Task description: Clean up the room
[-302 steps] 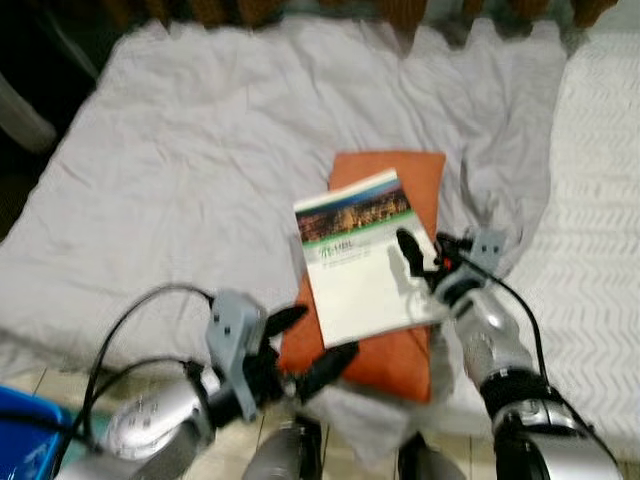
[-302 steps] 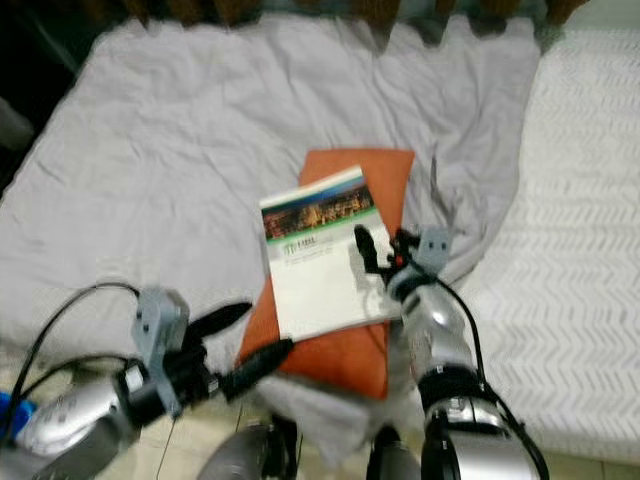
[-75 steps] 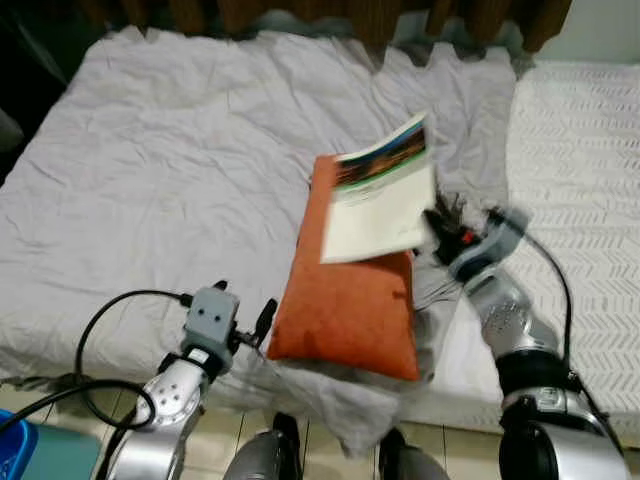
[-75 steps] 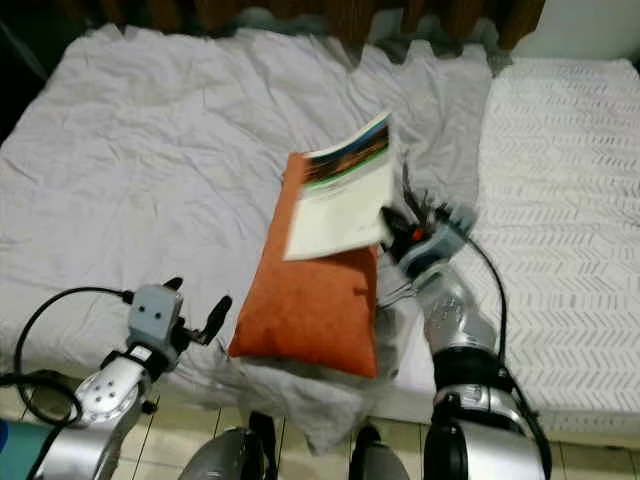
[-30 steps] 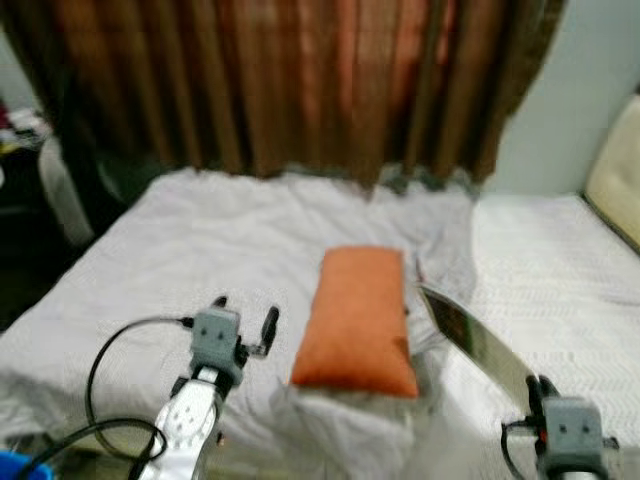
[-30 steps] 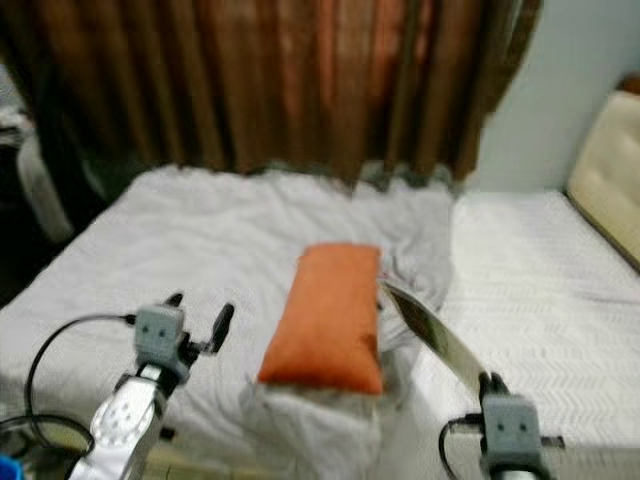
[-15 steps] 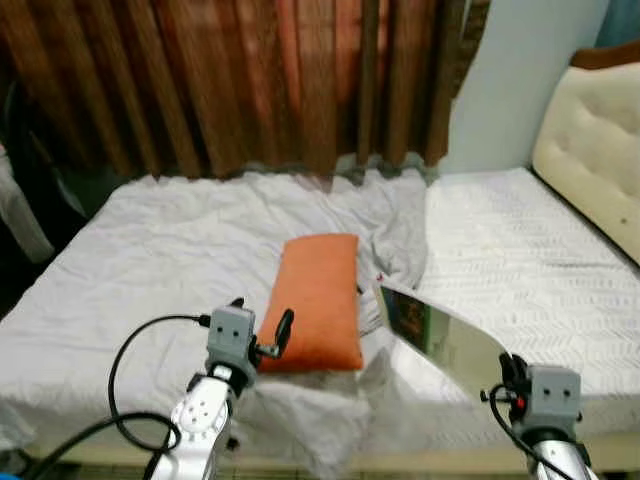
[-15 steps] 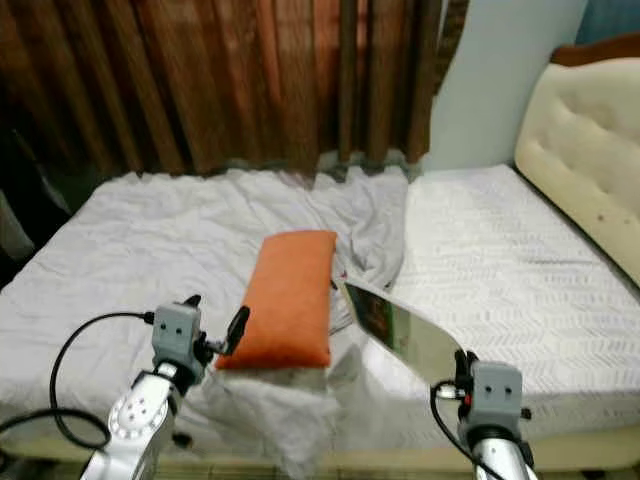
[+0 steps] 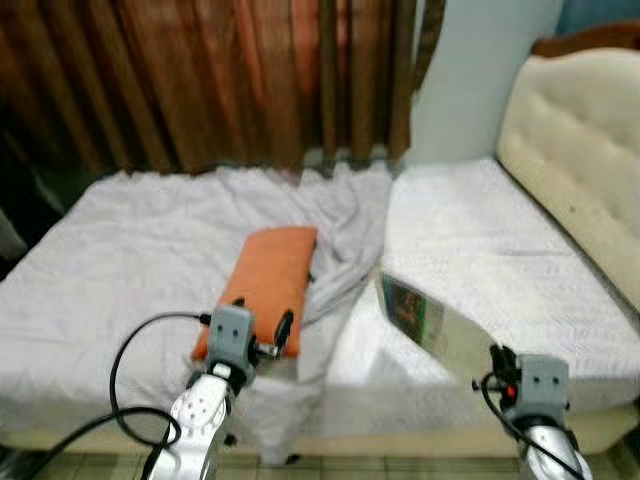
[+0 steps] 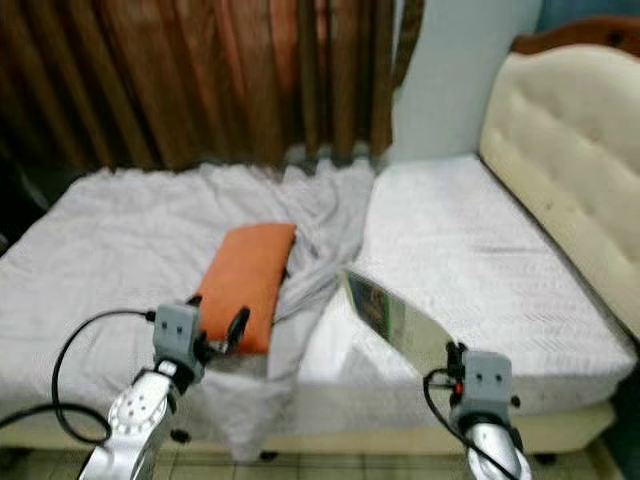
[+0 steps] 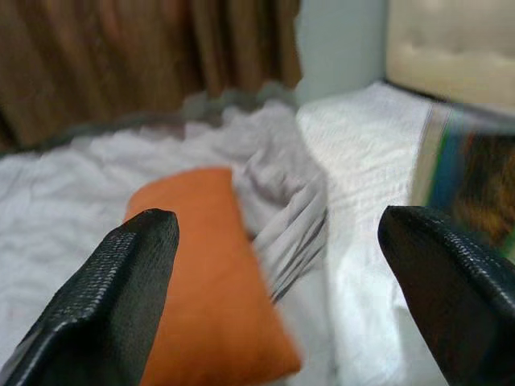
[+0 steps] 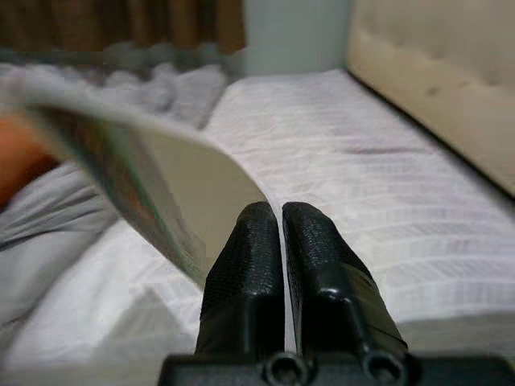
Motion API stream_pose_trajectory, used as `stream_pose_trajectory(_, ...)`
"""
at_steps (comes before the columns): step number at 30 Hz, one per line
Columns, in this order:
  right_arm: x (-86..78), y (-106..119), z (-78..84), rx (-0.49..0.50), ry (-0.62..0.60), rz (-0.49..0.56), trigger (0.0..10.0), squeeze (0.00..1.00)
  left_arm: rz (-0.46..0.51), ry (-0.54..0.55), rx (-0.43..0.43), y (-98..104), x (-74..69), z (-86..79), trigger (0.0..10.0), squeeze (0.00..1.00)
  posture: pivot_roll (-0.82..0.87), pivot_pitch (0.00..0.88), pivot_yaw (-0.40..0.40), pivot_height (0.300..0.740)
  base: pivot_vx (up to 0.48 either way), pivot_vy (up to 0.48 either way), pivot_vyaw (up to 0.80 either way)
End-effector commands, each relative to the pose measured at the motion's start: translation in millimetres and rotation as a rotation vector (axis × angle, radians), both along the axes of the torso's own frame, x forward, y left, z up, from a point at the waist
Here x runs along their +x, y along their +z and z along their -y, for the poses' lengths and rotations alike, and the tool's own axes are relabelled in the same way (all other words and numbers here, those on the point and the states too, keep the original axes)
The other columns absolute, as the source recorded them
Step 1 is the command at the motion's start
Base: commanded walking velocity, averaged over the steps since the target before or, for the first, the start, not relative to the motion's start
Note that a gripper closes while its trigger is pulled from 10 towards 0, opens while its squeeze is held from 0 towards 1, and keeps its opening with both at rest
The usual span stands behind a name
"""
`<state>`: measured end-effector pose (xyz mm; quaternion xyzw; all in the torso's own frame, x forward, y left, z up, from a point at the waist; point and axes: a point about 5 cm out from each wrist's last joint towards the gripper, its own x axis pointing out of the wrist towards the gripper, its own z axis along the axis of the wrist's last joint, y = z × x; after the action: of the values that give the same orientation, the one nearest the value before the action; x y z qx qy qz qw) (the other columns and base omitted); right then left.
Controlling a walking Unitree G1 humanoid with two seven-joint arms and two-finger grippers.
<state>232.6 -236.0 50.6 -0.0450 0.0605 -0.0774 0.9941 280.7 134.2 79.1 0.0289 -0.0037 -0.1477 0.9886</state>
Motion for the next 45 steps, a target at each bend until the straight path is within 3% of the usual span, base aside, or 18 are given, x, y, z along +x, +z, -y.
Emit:
stream_pose_trajectory(1, 7.2, 9.1, -6.3, 0.027, 0.016, 0.055, 0.0, 0.0, -0.021, 0.029, 0.008, -5.5, -1.3, -12.1, 10.0, 0.0, -0.08, 0.013, 0.048, 0.74, 0.315, -0.36, 0.0)
stream_pose_trajectory(6, 4.4, 7.0, -5.4, 0.036, 0.018, 0.048, 0.0, 0.0, -0.026, 0.032, -0.002, -9.5, -7.7, -13.5, 10.0, 0.0, -0.08, 0.017, 0.043, 0.74, 0.319, -0.355, 0.0)
stream_pose_trajectory(9, -6.3, 3.1, -3.7, 0.024, 0.025, 0.026, 0.0, 0.0, -0.023, -0.002, -0.012, -11.7, -16.3, -8.9, 10.0, 0.0, -0.07, 0.01, 0.036, 0.74, 0.322, -0.352, 0.0)
stream_pose_trajectory(13, -36.2, -8.2, 1.4, 0.008, 0.044, -0.046, 0.0, 0.0, -0.079, -0.017, 0.005, -28.9, -42.9, -18.8, 10.0, 0.0, -0.07, 0.016, 0.034, 0.74, 0.322, -0.352, 0.0)
stream_pose_trajectory(17, -42.2, -12.7, 6.1, 0.001, 0.029, -0.065, 0.0, 0.0, -0.096, 0.001, 0.004, -33.8, -49.1, -22.8, 10.0, 0.0, -0.06, 0.017, 0.031, 0.74, 0.322, -0.352, 0.0)
stream_pose_trajectory(23, -20.2, -5.0, -3.4, 0.008, 0.066, -0.023, 0.0, 0.0, -0.045, 0.003, -0.003, -19.9, -34.7, -18.6, 10.0, 0.0, -0.05, 0.013, 0.025, 0.74, 0.344, -0.33, 0.0)
stream_pose_trajectory(29, 0.1, 4.6, -9.7, 0.028, 0.086, 0.022, 0.0, 0.0, -0.007, 0.022, 0.03, -9.2, -24.4, -19.3, 10.0, 0.0, -0.04, 0.005, 0.025, 0.74, 0.144, 0.0, 0.0)
stream_pose_trajectory(35, 14.8, 12.1, -13.8, 0.044, 0.108, 0.05, 0.0, 0.0, 0.011, 0.029, -0.004, -1.7, -17.2, -18.2, 10.0, 0.0, -0.04, 0.001, 0.024, 0.74, 0.421, 0.122, 0.0)
stream_pose_trajectory(45, 16.3, 9.9, -15.9, 0.056, 0.102, 0.048, 0.0, 0.0, -0.019, -0.026, 0.005, -4.7, -12.7, -13.8, 10.0, 0.0, -0.04, 0.003, 0.029, 0.74, 0.447, 0.0, 0.0)
